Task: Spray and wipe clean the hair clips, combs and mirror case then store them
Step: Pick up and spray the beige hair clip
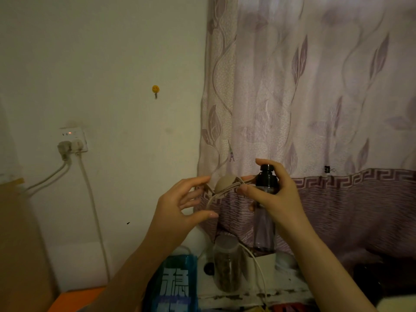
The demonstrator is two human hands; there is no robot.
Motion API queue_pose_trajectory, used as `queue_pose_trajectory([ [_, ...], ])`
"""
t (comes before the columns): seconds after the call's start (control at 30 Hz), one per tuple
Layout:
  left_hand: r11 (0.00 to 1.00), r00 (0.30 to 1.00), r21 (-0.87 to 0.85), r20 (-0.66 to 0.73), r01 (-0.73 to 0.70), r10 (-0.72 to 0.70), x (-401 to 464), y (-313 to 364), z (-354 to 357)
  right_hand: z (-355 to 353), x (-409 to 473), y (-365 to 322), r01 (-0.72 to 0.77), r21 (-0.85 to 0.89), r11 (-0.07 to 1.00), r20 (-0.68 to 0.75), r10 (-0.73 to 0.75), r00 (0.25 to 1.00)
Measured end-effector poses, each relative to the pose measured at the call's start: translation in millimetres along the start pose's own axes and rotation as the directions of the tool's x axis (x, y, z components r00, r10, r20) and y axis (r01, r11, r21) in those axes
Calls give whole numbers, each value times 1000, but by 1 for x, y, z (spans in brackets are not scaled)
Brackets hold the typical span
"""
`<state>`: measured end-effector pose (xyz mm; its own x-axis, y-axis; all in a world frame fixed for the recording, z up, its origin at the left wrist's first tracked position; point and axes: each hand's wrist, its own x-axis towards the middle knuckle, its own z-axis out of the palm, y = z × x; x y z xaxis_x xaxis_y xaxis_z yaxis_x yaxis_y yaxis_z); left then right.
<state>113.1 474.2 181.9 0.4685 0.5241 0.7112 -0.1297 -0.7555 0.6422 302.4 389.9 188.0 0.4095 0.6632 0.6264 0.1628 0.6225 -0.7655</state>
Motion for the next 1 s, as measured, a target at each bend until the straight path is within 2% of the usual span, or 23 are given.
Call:
queue_pose_trajectory([
  [0.2, 978, 984, -100, 29, 180, -178, 4, -4, 1, -1, -2, 7, 39, -7, 999, -43, -39, 998],
  [0.57, 899, 935, -263, 36, 349, -353, 9, 5, 6, -2, -11, 14, 112, -63, 992, -41, -115, 993],
  [0.77, 891, 928, -270, 33, 366, -372, 8, 0, 6, -4, -13, 18, 134, -86, 987, -26, -137, 990],
  [1.0, 942, 962, -211, -16, 263, -272, 6, -5, 4, -2, -16, 24, 128, -59, 990, -12, -129, 992],
])
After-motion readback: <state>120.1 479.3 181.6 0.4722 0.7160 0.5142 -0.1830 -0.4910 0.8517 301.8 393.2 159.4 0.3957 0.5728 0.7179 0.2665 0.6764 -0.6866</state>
